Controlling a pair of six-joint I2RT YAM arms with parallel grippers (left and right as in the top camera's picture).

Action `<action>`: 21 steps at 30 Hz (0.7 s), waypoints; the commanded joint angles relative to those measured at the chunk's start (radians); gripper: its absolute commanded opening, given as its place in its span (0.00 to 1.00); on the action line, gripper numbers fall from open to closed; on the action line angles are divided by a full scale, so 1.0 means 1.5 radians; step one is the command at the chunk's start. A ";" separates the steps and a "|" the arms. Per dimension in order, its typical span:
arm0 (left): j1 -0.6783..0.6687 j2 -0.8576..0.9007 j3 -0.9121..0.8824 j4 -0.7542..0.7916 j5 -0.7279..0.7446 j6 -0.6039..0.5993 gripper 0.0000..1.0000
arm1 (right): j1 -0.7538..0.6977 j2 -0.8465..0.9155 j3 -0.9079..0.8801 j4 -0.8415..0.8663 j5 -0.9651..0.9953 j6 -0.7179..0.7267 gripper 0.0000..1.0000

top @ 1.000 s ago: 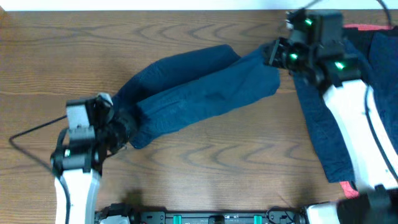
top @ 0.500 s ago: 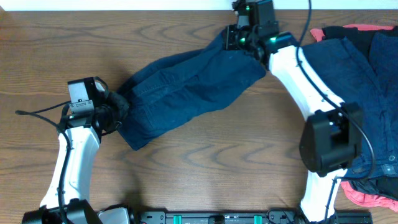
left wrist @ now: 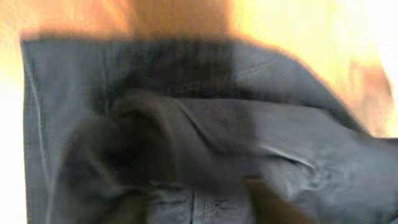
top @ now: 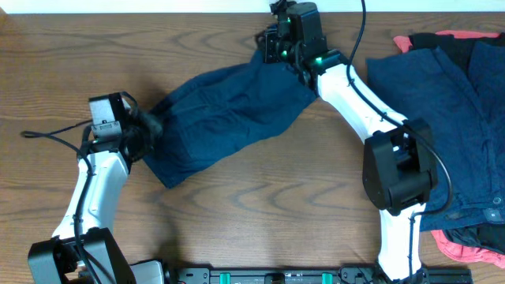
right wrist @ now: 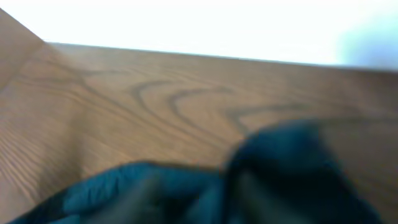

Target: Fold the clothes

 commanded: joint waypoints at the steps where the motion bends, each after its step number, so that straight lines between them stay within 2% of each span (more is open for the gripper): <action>1: 0.014 -0.001 0.004 0.017 -0.091 -0.006 0.94 | -0.009 0.007 0.018 0.024 0.018 -0.002 0.99; 2: 0.022 -0.001 0.004 0.024 -0.100 -0.006 1.00 | -0.015 0.005 0.018 0.021 0.018 0.001 0.99; 4: 0.038 -0.002 0.004 0.030 -0.089 -0.011 0.98 | -0.033 -0.004 0.018 -0.005 0.022 0.014 0.99; 11: 0.062 -0.004 0.004 0.032 0.097 -0.016 0.98 | -0.098 -0.034 0.018 -0.197 -0.009 0.020 0.99; 15: 0.036 -0.004 0.004 0.035 0.154 0.024 0.98 | -0.119 -0.035 0.018 -0.296 -0.099 0.002 0.99; 21: -0.025 -0.004 0.004 0.047 0.153 0.131 0.98 | -0.122 -0.035 0.018 -0.387 -0.133 -0.027 0.97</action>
